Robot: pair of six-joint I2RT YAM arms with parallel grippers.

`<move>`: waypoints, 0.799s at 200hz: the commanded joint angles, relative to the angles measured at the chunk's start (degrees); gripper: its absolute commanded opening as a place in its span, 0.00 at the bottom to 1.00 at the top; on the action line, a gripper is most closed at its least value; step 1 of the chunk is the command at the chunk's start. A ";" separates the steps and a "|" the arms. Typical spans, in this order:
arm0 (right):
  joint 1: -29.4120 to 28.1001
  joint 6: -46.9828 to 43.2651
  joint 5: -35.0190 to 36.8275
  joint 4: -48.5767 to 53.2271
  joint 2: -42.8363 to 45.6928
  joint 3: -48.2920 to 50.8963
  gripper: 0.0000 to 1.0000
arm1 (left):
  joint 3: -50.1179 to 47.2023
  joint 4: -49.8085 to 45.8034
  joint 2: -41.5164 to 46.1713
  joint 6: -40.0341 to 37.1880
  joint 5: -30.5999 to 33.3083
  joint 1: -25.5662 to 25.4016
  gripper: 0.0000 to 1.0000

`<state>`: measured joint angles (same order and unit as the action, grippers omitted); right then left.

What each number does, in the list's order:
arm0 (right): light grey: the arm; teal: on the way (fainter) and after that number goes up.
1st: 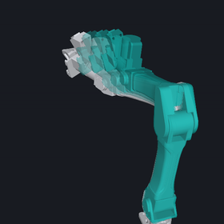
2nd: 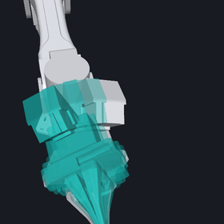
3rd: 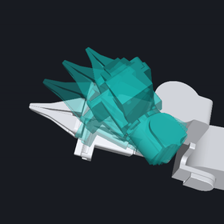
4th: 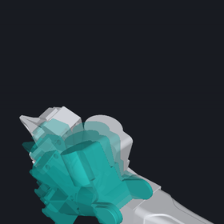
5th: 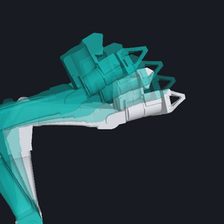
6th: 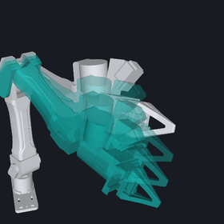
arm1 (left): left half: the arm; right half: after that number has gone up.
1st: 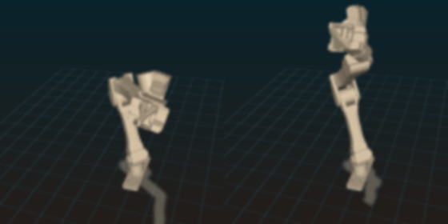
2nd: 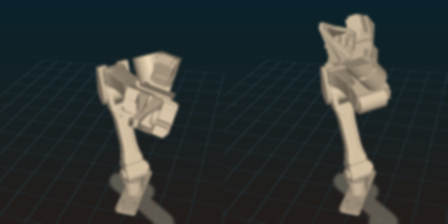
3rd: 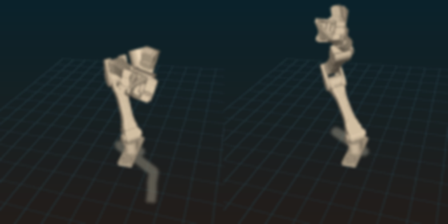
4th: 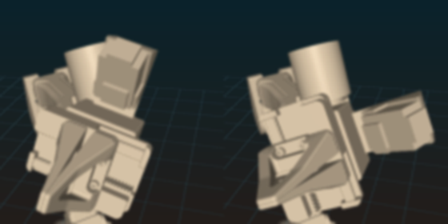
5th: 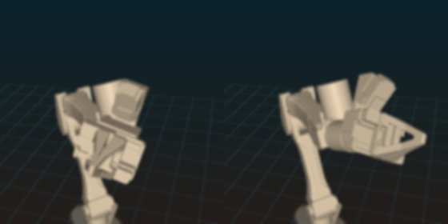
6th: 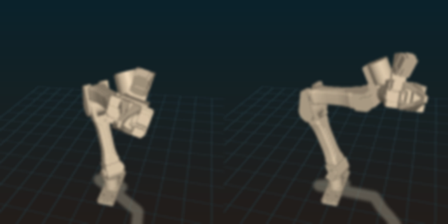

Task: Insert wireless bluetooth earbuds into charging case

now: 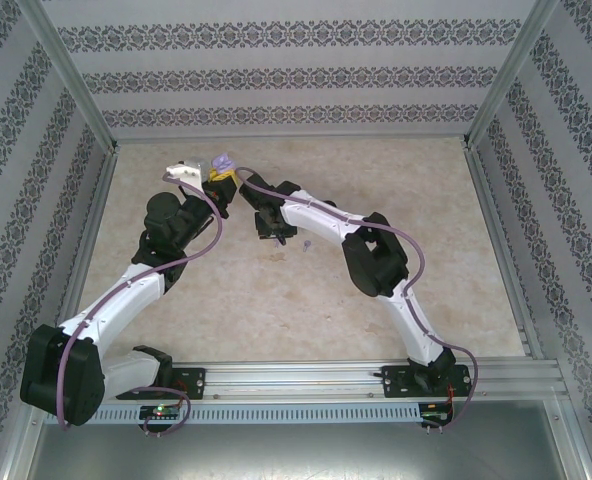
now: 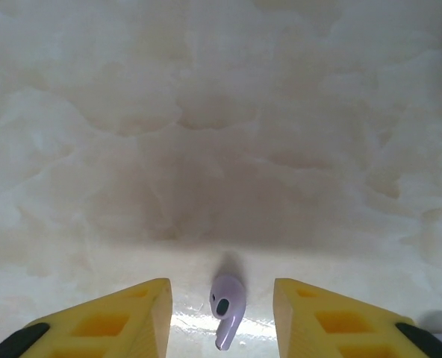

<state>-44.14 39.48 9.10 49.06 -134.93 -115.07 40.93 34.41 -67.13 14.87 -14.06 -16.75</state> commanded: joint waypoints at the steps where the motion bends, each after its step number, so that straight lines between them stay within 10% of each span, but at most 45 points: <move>1: -0.88 1.73 2.26 2.92 -2.28 -2.61 0.39 | 1.27 3.36 -0.01 1.30 -2.29 -0.17 0.00; 160: -1.47 2.18 1.88 3.51 -5.43 -3.85 0.29 | 1.30 2.85 0.13 1.32 -2.53 -0.20 0.00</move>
<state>-44.88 40.82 10.02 51.22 -138.76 -117.40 40.93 35.00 -67.18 15.31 -15.84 -16.80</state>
